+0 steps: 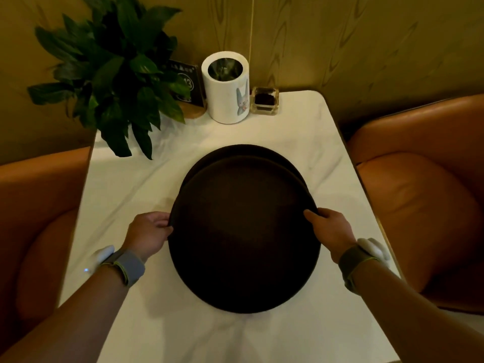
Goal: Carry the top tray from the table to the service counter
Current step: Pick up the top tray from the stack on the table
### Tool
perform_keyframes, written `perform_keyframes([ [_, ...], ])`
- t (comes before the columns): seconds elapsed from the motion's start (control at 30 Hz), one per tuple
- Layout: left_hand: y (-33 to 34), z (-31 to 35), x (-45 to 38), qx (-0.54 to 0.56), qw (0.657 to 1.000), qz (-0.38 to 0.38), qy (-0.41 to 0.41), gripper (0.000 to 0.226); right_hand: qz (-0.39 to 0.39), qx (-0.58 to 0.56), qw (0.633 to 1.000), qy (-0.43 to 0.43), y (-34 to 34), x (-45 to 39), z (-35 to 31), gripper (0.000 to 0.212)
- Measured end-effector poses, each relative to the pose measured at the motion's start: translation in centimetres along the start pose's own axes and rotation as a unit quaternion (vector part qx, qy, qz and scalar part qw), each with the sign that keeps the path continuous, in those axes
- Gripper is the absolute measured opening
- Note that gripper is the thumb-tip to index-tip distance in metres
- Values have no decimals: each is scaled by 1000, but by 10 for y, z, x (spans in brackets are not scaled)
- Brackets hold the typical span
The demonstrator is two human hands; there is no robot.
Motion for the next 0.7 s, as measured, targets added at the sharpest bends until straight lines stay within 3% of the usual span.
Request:
perform_keyframes([
  [0.1, -3, 14, -17, -5, 1000, 17, 6, 28, -7, -7, 1000, -6, 0, -12, -19, 51],
  [0.33, 7, 28, -42, -34, 998, 46, -7, 30, -14, -17, 1000, -3, 6, -50, -40, 91],
  [0.5, 9, 37, -45, -86, 993, 74, 11, 30, -18, 1, 1000, -21, 13, -63, -53, 87],
  [0.63, 16, 36, -41, -145, 988, 45, 23, 30, -27, 63, 997, -39, 19, -61, -51, 57],
  [0.7, 19, 36, -39, -153, 987, 39, 28, 28, -22, 83, 995, -49, 21, -60, -46, 54],
])
Point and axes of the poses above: each hand's wrist, its own x-axis away from the middle knuckle, its own y-axis out of the palm, z = x × y, the point moved 7 cm from there along -x, towards the middle knuckle, and after that the axes turned 4 degrees about -x, right-handed, at the moved point
